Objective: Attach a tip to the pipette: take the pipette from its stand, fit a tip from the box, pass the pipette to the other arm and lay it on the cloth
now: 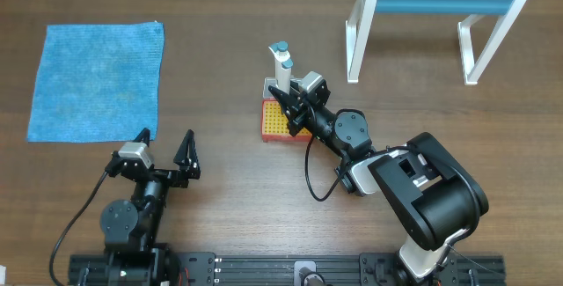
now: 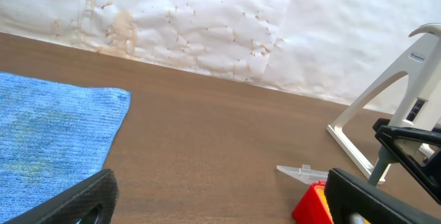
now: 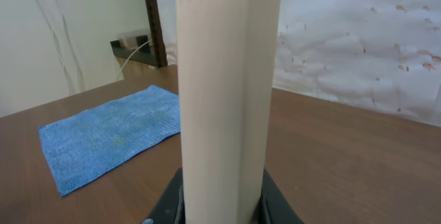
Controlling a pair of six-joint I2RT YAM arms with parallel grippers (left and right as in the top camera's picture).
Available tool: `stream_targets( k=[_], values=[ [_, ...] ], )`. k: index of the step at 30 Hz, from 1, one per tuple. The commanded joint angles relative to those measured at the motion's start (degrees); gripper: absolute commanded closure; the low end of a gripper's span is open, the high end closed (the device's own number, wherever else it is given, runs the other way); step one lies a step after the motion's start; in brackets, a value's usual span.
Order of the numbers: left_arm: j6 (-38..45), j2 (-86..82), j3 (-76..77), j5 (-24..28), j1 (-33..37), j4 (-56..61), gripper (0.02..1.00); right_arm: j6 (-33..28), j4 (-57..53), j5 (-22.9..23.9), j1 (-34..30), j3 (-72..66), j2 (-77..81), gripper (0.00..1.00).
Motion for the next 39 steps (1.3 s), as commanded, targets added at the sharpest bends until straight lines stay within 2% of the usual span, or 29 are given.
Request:
stream_targets(
  k=[1,12,18,39],
  values=[
    [0.2,-0.1,0.0,1.2,0.0,-0.3,0.049,0.5,0.2,0.4,0.0,0.9,1.1,0.921],
    [0.2,-0.1,0.0,1.2,0.0,-0.3,0.051,0.5,0.0,0.4,0.0,0.0,1.1,0.921],
    [0.2,-0.1,0.0,1.2,0.0,-0.3,0.049,0.7,0.5,-1.9,0.1,-0.1,1.1,0.921],
    [0.2,-0.1,0.0,1.2,0.0,-0.3,0.051,0.7,1.6,-1.9,-0.9,-1.7,0.5,0.93]
  ],
)
